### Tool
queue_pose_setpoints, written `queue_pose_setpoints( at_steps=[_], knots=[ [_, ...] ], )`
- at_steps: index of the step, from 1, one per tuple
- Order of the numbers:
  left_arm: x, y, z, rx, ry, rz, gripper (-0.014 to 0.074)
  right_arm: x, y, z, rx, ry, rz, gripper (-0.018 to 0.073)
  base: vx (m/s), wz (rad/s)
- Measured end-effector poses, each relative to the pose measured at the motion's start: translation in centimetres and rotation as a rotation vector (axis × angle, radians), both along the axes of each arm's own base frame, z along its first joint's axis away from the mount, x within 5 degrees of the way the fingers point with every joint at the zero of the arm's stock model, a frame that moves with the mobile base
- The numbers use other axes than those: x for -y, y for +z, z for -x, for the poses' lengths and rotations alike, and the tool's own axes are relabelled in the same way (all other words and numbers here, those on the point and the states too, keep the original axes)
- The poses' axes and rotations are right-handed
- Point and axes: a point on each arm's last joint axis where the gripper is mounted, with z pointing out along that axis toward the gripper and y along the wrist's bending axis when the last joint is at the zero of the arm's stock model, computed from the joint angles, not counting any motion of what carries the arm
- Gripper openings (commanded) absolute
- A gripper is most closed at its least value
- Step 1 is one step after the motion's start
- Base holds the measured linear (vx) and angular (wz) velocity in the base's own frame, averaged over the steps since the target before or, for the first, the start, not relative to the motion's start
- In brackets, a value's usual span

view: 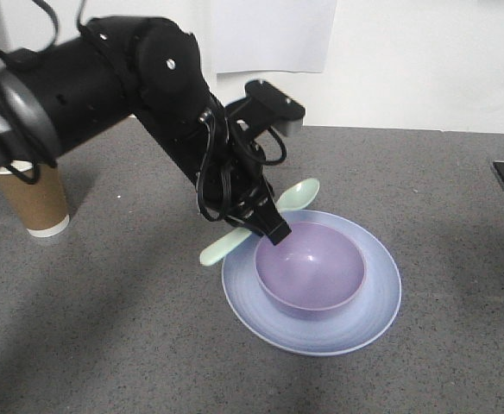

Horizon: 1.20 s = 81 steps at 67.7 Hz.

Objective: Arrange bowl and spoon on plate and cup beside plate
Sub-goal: 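Move the left gripper over the bowl and lower the green spoon into it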

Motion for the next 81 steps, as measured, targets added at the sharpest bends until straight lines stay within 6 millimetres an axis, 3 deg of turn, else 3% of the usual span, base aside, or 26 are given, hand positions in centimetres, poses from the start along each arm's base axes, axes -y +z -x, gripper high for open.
queue_pose_setpoints(
  at_steps=[13, 42, 81],
  knots=[
    [0.5, -1.8, -0.6, -0.047, -0.001, -0.023, -0.0002, 0.0, 0.0, 0.0, 0.0, 0.0, 0.0, 0.0584, 0.0, 0.0],
    [2.2, -1.9, 0.7, -0.06, -0.048, -0.01, 0.003, 0.0, 0.0, 0.0, 0.0, 0.0, 0.0, 0.0584, 0.0, 0.0],
    [2.3, -1.9, 0.8, -0.06, -0.051, -0.01, 0.0304, 0.0, 0.0, 0.0, 0.0, 0.0, 0.0, 0.0584, 0.0, 0.0]
  ],
)
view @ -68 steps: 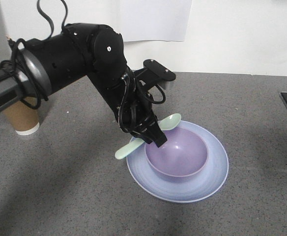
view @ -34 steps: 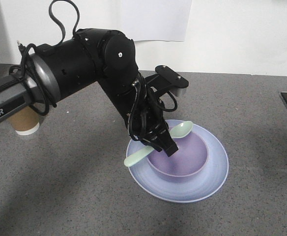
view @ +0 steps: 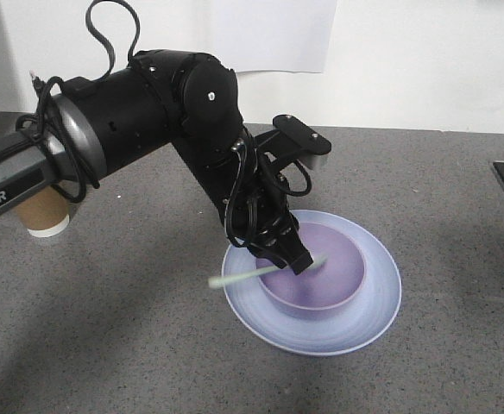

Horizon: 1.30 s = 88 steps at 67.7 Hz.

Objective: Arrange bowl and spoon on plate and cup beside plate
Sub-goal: 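Move the left gripper over the bowl and lower the green spoon into it, then release the spoon and swing the left gripper over to the brown paper cup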

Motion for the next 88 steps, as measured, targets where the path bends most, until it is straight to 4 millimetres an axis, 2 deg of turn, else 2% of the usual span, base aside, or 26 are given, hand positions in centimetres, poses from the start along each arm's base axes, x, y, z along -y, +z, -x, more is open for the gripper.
queue_pose_setpoints(
  at_steps=[24, 39, 48, 58, 72, 81, 88],
  knots=[
    [0.0, 0.0, 0.0, 0.0, 0.0, 0.0, 0.0454, 0.0, 0.0, 0.0, 0.0, 0.0, 0.0, 0.0584, 0.0, 0.0],
    [0.1, 0.3, -0.1, -0.001, 0.064, 0.024, 0.0457, 0.0, 0.0, 0.0, 0.0, 0.0, 0.0, 0.0584, 0.0, 0.0],
    [-1.0, 2.2, -0.1, 0.044, 0.134, 0.059, 0.0447, 0.0, 0.0, 0.0, 0.0, 0.0, 0.0, 0.0584, 0.0, 0.0],
    [-4.6, 6.3, -0.3, 0.155, 0.278, 0.096, 0.0444, 0.0, 0.0, 0.0, 0.0, 0.0, 0.0, 0.0584, 0.0, 0.0],
    [-12.8, 11.8, -0.5, 0.319, 0.573, 0.114, 0.0444, 0.0, 0.0, 0.0, 0.0, 0.001, 0.001, 0.0584, 0.0, 0.0],
    [-18.4, 13.8, -0.7, 0.405, 0.787, 0.084, 0.0444, 0.0, 0.0, 0.0, 0.0, 0.002, 0.003, 0.0584, 0.0, 0.0],
    [-21.4, 14.1, -1.0, 0.425, 0.903, 0.042, 0.0444, 0.0, 0.0, 0.0, 0.0, 0.002, 0.003, 0.0584, 0.0, 0.0]
  ],
)
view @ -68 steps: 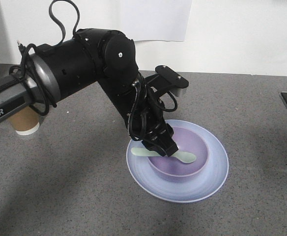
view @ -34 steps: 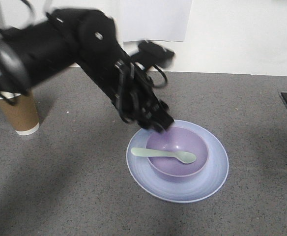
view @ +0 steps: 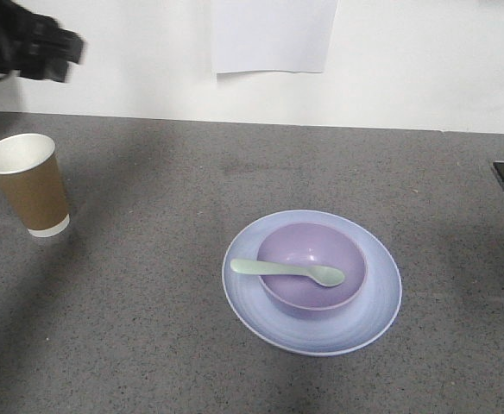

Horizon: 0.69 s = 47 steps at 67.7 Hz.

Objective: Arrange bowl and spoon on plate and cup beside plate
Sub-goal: 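Release the spoon and swing the left gripper over to the brown paper cup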

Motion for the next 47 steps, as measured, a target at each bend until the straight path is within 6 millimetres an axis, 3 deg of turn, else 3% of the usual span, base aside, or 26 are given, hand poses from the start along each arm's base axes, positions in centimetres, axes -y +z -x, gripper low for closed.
queue_pose_setpoints(
  at_steps=[12, 24, 47],
  knots=[
    [-3.5, -1.0, -1.0, -0.063, 0.124, -0.017, 0.0444, 0.0, 0.0, 0.0, 0.0, 0.0, 0.0, 0.0584, 0.0, 0.0],
    [-6.1, -3.2, -2.9, -0.14, 0.206, -0.027, 0.0444, 0.0, 0.0, 0.0, 0.0, 0.0, 0.0, 0.0584, 0.0, 0.0],
    [-8.3, -6.7, -5.6, -0.237, 0.27, -0.034, 0.0444, 0.0, 0.0, 0.0, 0.0, 0.001, 0.001, 0.0584, 0.0, 0.0]
  ],
)
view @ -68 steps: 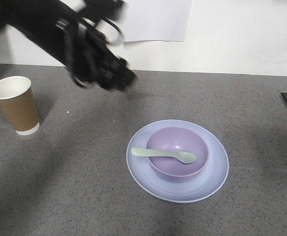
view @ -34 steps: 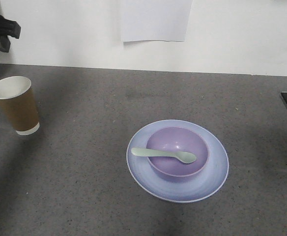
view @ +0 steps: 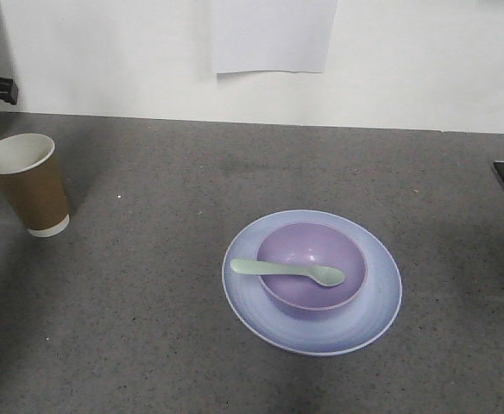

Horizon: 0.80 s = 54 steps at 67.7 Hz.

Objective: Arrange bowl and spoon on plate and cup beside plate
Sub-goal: 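Release the spoon and swing the left gripper over to the brown paper cup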

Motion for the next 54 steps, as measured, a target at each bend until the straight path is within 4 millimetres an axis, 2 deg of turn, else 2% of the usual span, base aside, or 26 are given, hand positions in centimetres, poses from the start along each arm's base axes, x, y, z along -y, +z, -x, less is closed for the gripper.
queue_pose_setpoints(
  at_steps=[28, 54],
  knots=[
    [-0.7, -4.5, -2.7, -0.111, 0.016, 0.01, 0.0444, 0.0, 0.0, 0.0, 0.0, 0.0, 0.0, 0.0582, 0.0, 0.0],
    [-1.2, -7.2, -4.2, -0.153, 0.029, 0.045, 0.042, 0.0, 0.0, 0.0, 0.005, 0.004, 0.005, 0.0582, 0.0, 0.0]
  ],
)
